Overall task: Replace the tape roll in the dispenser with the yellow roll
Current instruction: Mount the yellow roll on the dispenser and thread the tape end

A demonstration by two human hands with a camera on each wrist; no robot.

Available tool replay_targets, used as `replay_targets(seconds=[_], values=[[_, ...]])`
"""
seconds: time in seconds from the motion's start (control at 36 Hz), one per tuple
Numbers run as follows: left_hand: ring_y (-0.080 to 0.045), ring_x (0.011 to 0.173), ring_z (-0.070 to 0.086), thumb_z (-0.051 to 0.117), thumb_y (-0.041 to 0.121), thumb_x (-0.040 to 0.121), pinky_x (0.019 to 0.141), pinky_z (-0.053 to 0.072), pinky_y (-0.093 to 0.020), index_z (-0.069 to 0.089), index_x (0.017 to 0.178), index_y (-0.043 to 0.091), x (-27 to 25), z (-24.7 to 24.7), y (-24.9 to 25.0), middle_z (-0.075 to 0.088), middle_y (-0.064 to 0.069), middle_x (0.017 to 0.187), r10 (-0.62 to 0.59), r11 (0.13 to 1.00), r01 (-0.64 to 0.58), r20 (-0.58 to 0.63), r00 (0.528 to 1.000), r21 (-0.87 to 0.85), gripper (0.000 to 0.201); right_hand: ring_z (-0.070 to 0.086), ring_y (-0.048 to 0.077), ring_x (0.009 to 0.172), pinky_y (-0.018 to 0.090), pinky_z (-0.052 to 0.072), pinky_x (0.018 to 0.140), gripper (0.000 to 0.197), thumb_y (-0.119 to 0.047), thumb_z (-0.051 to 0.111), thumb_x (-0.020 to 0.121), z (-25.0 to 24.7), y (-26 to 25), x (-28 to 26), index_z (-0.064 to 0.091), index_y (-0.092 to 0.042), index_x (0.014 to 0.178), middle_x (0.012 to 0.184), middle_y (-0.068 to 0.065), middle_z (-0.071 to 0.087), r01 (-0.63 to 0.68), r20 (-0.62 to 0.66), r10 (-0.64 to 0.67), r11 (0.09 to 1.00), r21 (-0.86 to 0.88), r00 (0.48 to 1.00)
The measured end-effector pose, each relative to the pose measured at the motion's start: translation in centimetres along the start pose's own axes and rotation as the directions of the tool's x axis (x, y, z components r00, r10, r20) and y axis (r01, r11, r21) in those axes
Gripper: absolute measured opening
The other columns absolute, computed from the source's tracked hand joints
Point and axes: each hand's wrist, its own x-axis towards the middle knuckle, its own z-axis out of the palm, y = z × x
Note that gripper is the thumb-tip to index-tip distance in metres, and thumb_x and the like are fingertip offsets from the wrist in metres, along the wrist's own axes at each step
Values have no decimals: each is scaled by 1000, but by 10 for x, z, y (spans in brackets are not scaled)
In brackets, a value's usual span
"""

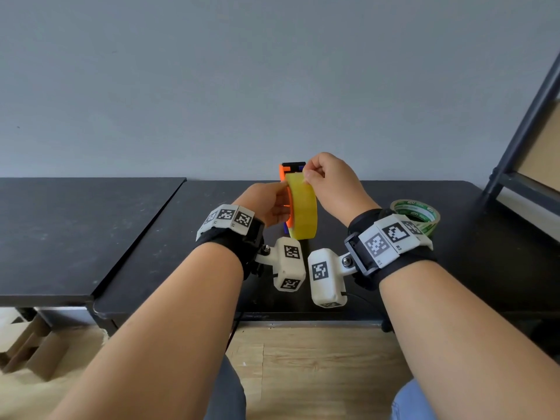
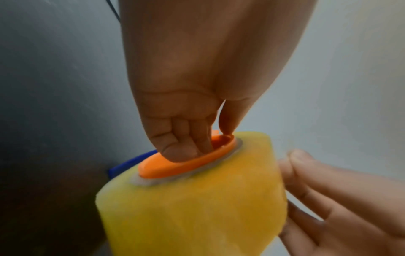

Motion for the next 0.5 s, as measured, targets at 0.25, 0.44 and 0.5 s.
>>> replay_targets(seconds=[0.25,0.44,0.5], values=[[-27,76,59,46,10,98,69,50,-31,57,99,1,-4,7,3,58,-20,95,122,983,-118,-20,992,137,14,55,14,90,20,40,69,18,-13,43,100,2,1,-1,60,-9,105,97,-4,58,7,-29,-8,1000,-20,1000],[-18,60,59,44,6,97,56,53,-19,62,92,-3,-5,6,-3,62,-20,82,226,887,-247,100,969,389,21,60,23,96,38,50,85,19,-17,46,99,0,1,6,61,-7,104,96,1,61,-38,-102,33,998,-43,994],[-18,61,60,43,5,97,56,54,-19,61,98,-3,-6,5,-3,61,-23,88,214,902,-239,109,971,359,19,61,24,95,40,52,85,18,-17,47,99,1,0,6,62,-7,103,95,1,62,-37,-125,31,998,-47,992]])
